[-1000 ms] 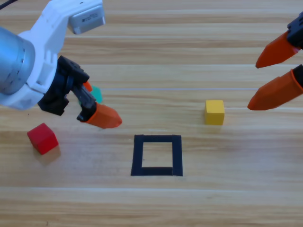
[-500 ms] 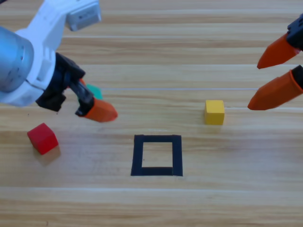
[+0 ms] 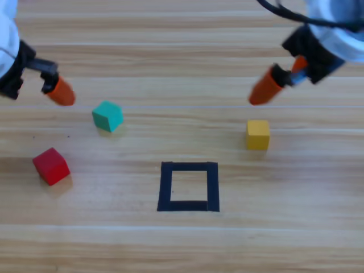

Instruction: Stack the blocks in the rectangular block: red at the bottom, yellow in the middle, green on top

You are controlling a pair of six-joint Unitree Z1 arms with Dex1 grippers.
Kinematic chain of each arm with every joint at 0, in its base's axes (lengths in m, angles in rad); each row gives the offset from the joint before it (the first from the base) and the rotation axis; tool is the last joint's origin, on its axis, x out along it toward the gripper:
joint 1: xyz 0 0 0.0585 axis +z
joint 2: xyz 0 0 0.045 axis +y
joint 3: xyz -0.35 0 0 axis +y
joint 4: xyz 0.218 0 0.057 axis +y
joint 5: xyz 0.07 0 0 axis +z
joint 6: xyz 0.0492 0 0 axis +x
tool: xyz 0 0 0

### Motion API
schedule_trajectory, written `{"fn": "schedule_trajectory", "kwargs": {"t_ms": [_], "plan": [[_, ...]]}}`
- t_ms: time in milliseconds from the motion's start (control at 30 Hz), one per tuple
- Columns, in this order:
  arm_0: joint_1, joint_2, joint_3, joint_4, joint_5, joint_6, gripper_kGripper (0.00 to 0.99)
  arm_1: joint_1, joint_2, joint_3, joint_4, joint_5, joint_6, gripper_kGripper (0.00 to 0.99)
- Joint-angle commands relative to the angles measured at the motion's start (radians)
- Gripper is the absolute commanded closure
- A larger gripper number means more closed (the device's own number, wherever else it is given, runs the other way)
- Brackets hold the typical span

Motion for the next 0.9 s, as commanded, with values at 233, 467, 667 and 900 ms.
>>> {"fn": "schedule_trajectory", "kwargs": {"t_ms": [233,467,667,900], "plan": [[0.084,0.305,-0.061,0.131,0.008,-0.165,0.016,-0.053,0.304,-0.15,0.069,-0.261,0.281,0.004],[0.086,0.337,-0.07,0.118,-0.053,-0.268,0.011,-0.032,0.355,-0.178,0.083,-0.183,0.39,0.002],[0.086,0.349,-0.081,0.106,-0.07,-0.547,0.0,-0.021,0.403,-0.213,0.085,-0.163,0.444,0.002],[0.103,0.433,-0.13,0.108,-0.067,-0.814,0.0,-0.01,0.441,-0.224,0.085,-0.163,0.487,0.002]]}}
